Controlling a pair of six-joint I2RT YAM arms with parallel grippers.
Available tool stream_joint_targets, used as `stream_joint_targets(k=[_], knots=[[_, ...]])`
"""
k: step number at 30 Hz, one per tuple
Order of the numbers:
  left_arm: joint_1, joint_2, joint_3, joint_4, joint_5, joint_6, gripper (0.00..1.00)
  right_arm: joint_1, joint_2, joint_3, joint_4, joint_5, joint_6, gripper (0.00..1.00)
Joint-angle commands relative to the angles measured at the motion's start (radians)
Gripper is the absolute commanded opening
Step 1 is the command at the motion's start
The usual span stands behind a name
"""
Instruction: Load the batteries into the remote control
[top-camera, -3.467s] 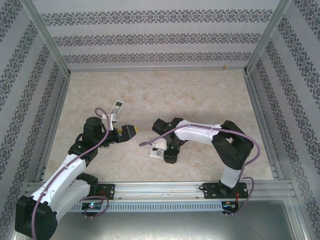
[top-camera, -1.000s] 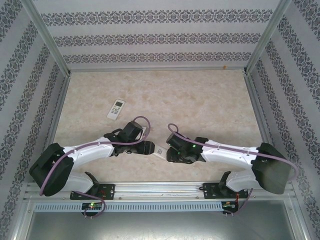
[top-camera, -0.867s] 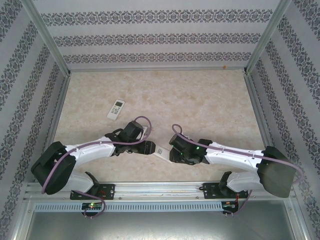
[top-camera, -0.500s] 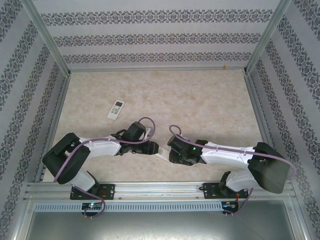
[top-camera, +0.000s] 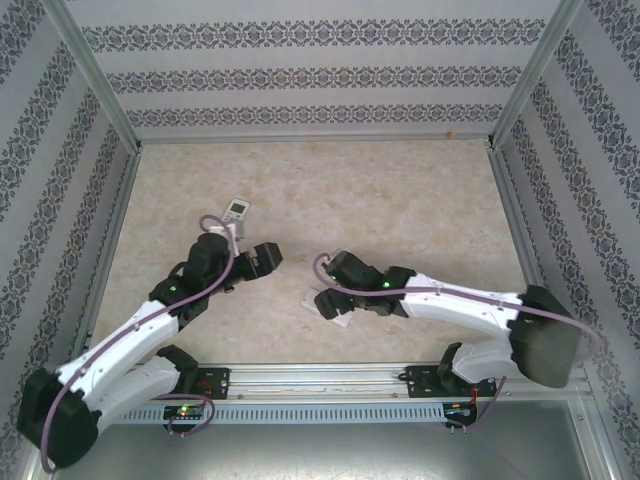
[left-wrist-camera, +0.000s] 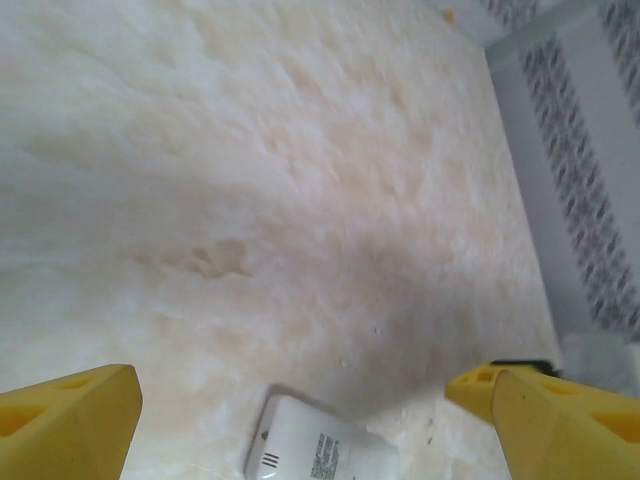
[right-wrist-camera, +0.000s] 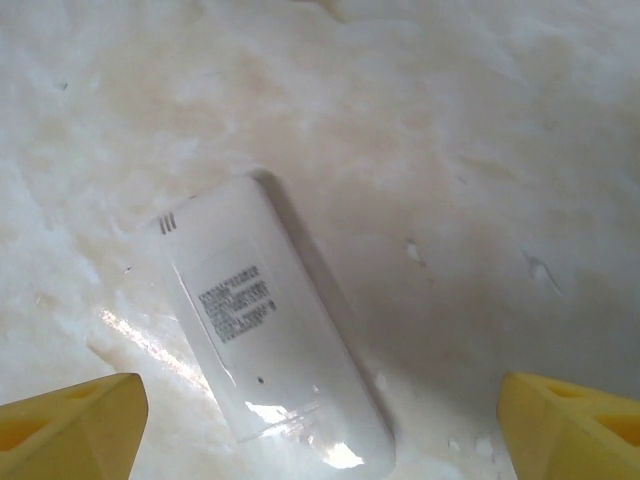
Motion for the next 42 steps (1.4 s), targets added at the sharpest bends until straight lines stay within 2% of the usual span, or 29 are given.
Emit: stream_joint_targets(k=[1, 5, 8, 12, 16, 20, 23, 28, 31, 33, 35, 37, 38, 40, 42], knots=[[0.074, -0.076, -0.031, -0.112, 0.056, -0.083, 0.91, 0.015, 0.135, 0.077, -0.077, -0.069, -0.192, 0.91], [0.106, -0.118, -0.032, -0.133, 0.106, -0.098, 0.92, 0.024, 0.264, 0.134, -0.115, -0.041, -0.158, 0.90], [0.115, -0.117, -0.037, -0.139, 0.129, -0.101, 0.92, 0.040, 0.322, 0.151, -0.144, -0.020, -0.134, 0.85], [0.123, -0.102, -0.035, -0.135, 0.167, -0.106, 0.93, 0.045, 0.373, 0.178, -0.200, -0.002, -0.125, 0.68], [0.126, -0.063, -0.018, -0.110, 0.241, -0.120, 0.93, 0.041, 0.286, 0.187, -0.153, -0.070, -0.093, 0.50], [0.124, 0.030, 0.019, -0.094, 0.353, -0.116, 0.90, 0.012, 0.114, 0.120, 0.160, -0.276, 0.111, 0.46], [0.122, 0.097, 0.042, -0.077, 0.424, -0.112, 0.81, 0.008, 0.085, 0.095, 0.339, -0.342, 0.240, 0.46], [0.111, 0.144, 0.062, -0.049, 0.487, -0.094, 0.62, 0.006, 0.139, 0.143, 0.394, -0.410, 0.329, 0.43], [0.110, 0.142, 0.069, -0.078, 0.473, -0.079, 0.41, 0.009, 0.170, 0.149, 0.440, -0.449, 0.370, 0.43], [0.111, 0.137, 0.060, -0.068, 0.472, -0.085, 0.23, 0.009, 0.181, 0.150, 0.465, -0.467, 0.390, 0.43], [0.111, 0.135, 0.051, -0.061, 0.477, -0.088, 0.12, 0.009, 0.179, 0.144, 0.493, -0.471, 0.410, 0.43], [0.110, 0.139, 0.050, -0.070, 0.482, -0.082, 0.05, 0.007, 0.171, 0.144, 0.503, -0.469, 0.414, 0.43], [0.111, 0.140, 0.057, -0.093, 0.474, -0.070, 0.03, 0.006, 0.162, 0.145, 0.502, -0.462, 0.415, 0.44], [0.111, 0.142, 0.097, -0.189, 0.412, -0.033, 0.01, 0.002, 0.137, 0.149, 0.483, -0.444, 0.404, 0.55], [0.111, 0.157, 0.183, -0.361, 0.246, -0.003, 0.00, -0.008, 0.080, 0.145, 0.420, -0.374, 0.373, 0.69]])
